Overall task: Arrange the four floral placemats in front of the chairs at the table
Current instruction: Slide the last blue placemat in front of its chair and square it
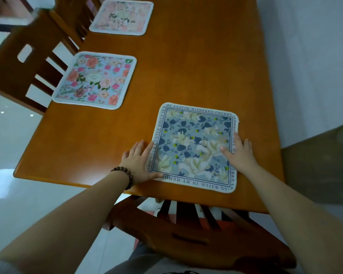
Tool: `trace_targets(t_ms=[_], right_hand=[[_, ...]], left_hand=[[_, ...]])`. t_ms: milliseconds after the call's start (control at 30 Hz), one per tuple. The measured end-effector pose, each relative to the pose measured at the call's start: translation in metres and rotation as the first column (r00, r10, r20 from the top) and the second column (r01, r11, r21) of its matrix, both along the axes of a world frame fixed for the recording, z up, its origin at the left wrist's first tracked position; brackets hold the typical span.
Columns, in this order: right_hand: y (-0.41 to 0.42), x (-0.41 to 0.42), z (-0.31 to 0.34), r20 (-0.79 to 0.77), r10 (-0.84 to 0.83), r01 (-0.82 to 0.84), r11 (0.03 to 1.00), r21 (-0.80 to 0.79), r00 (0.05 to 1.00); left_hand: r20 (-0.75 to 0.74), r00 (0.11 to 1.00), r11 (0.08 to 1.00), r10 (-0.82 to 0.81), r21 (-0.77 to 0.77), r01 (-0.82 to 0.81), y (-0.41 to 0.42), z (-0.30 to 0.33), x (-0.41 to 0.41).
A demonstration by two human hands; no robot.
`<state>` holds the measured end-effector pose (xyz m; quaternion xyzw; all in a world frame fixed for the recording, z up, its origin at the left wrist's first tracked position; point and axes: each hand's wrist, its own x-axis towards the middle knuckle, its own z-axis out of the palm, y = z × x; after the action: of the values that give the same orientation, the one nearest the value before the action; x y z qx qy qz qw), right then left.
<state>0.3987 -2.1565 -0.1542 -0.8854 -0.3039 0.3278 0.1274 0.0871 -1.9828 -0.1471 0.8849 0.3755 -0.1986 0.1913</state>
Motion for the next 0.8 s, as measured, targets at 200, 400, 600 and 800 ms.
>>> trace_targets(t_ms=[200, 400, 600, 800], right_hand=[[-0.056, -0.05, -0.002, 0.049, 0.072, -0.067, 0.994, -0.09, 0.996], [-0.064, -0.072, 0.001, 0.039, 0.152, -0.145, 0.979, -0.145, 0.988], [-0.071, -0.079, 0.008, 0.025, 0.21, -0.201, 0.958, -0.207, 0.977], [-0.079, -0.094, 0.008, 0.068, 0.258, -0.233, 0.937, -0.261, 0.964]], left_hand=[[-0.117, 0.993, 0.994, 0.032, -0.103, -0.044, -0.005, 0.0, 0.023], [-0.135, 0.989, 0.994, -0.051, -0.098, 0.038, -0.03, -0.005, 0.022], [-0.198, 0.976, 0.995, -0.09, -0.057, 0.08, -0.052, -0.006, 0.018], [-0.215, 0.972, 0.996, -0.092, -0.024, 0.089, -0.063, -0.009, 0.014]])
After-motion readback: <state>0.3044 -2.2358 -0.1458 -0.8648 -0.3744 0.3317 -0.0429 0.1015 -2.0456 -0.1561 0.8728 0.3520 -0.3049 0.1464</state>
